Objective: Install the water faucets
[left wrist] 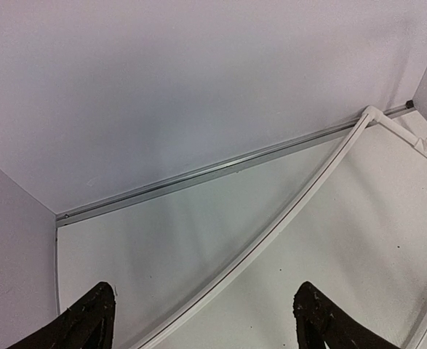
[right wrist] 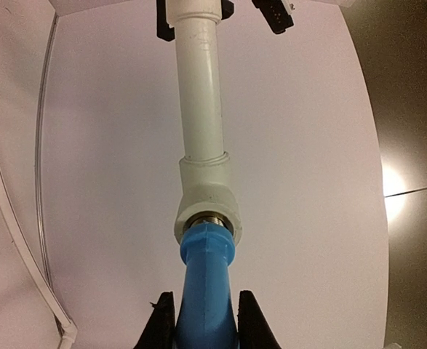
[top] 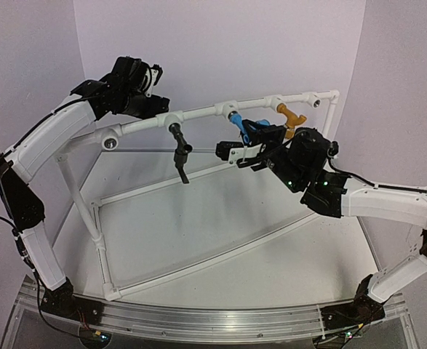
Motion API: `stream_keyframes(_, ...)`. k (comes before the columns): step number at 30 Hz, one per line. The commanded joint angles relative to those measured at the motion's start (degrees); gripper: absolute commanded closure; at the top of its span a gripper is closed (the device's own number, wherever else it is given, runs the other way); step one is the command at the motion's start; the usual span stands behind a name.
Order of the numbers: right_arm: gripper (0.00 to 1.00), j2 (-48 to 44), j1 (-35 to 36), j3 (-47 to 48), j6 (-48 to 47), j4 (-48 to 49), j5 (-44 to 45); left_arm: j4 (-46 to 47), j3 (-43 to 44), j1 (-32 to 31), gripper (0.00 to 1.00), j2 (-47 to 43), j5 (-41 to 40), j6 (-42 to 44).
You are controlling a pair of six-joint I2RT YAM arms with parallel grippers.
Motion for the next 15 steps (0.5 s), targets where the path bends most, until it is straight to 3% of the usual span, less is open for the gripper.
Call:
stream_keyframes(1, 0.89, 0.99, 0.27, 3.5, 2.66, 1.22, 1.09, -0.06, 0.32, -1.02, 0.17, -1.57, 3.1, -0.31)
stream_keyframes(15, 1.0, 3.64, 0.23, 9.58, 16.36, -5.14, 6.56, -2.12, 0.37, -1.02, 0.27, -0.68, 5.71, 0.24)
